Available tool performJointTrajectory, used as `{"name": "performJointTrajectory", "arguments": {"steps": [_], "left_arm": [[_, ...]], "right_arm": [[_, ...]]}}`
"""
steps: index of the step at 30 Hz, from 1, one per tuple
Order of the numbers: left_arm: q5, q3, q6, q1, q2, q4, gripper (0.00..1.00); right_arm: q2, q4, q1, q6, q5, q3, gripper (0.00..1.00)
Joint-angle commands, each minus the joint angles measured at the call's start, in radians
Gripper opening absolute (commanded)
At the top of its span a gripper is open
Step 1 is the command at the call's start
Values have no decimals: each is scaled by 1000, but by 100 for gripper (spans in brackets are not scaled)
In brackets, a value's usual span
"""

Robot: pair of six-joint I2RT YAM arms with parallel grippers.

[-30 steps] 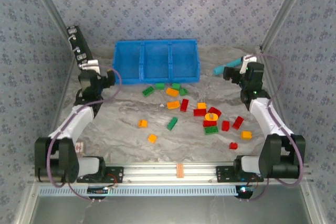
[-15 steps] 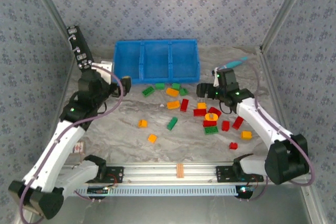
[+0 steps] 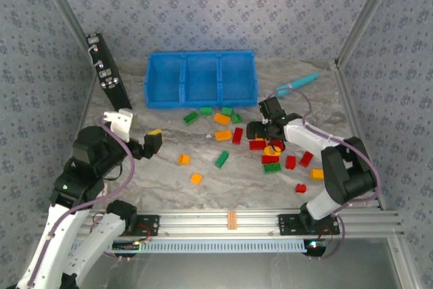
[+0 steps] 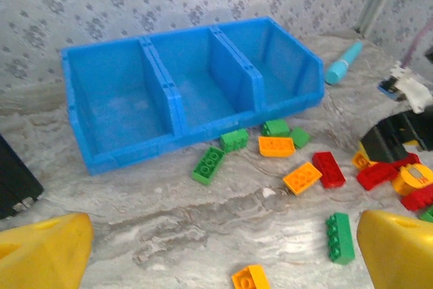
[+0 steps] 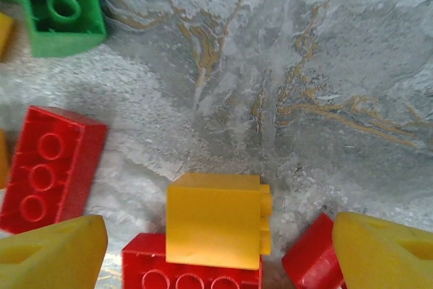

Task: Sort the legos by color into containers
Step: Pick up the lego from the center of the table, then place the lego in the container.

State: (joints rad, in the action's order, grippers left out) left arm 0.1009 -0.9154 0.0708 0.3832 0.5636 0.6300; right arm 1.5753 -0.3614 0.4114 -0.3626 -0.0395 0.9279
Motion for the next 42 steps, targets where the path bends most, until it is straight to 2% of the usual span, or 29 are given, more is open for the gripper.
{"name": "performJointTrajectory", "arguments": {"steps": [1,5,17,21,32,38,42], "left_arm": [[54,13,-19,12,-4,39,100],[49,14,-44,32,7,43,100],[31,11,-78,48,23,43,100],[20,13,-92,51,18,43,100],[-29,66,-107,58,-41,23,100],[-62,96,-114,65,-71,2,100],[-76,108,-117,72,-77,0,100]], "right_arm": [[57,12,9,-15,-22,19,86],[102,18,9,-6,-33,36,82],[144,-5,10,8,-42,53,48],[135,-30,10,20,-46,68,40],[25,-229,12,54,-75,255,35],[4,-301,17,96,-100,449,34],[47,-303,58,150,-169,605,33]]}}
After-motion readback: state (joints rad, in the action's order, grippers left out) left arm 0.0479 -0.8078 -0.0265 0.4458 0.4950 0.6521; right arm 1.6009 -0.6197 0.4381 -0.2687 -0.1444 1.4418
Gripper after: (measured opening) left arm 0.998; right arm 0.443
